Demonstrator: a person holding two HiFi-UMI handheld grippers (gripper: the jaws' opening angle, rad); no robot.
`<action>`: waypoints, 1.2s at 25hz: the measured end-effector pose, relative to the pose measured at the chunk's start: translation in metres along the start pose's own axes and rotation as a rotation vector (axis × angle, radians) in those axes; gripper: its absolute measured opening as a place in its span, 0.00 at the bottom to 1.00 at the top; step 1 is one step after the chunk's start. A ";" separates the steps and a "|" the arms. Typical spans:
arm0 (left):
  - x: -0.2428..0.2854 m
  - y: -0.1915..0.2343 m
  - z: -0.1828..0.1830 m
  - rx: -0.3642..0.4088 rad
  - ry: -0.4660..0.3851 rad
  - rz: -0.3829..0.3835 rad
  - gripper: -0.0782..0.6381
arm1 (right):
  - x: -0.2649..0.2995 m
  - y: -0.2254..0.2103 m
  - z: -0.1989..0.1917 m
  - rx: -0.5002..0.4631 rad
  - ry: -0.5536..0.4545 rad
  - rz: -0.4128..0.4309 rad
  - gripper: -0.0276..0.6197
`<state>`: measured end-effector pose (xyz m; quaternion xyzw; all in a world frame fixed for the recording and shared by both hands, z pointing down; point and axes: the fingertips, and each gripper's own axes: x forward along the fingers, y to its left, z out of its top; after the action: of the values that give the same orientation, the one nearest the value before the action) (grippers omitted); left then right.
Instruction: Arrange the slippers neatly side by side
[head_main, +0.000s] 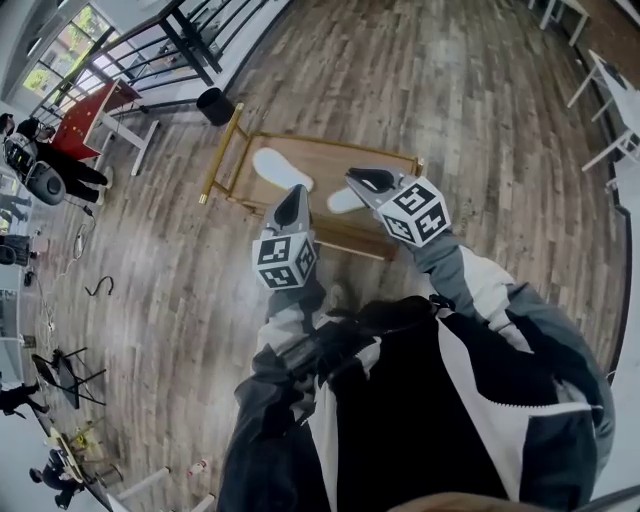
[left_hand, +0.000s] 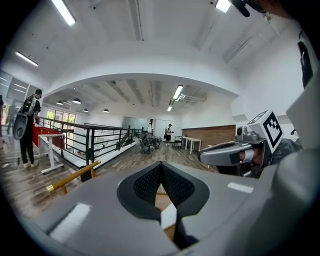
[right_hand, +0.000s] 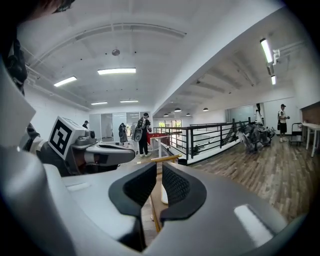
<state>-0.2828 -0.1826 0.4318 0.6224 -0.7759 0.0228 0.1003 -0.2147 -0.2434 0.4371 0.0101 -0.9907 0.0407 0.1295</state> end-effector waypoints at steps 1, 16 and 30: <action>0.010 0.010 0.006 0.009 0.000 -0.018 0.11 | 0.010 -0.006 0.006 0.004 -0.004 -0.017 0.11; 0.104 0.121 0.033 0.074 0.050 -0.266 0.11 | 0.120 -0.061 0.040 0.080 -0.037 -0.281 0.05; 0.144 0.082 0.014 0.054 0.099 -0.373 0.11 | 0.089 -0.098 0.020 0.121 0.017 -0.372 0.05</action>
<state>-0.3940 -0.3049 0.4518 0.7560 -0.6403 0.0554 0.1240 -0.3027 -0.3437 0.4485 0.2005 -0.9664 0.0755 0.1421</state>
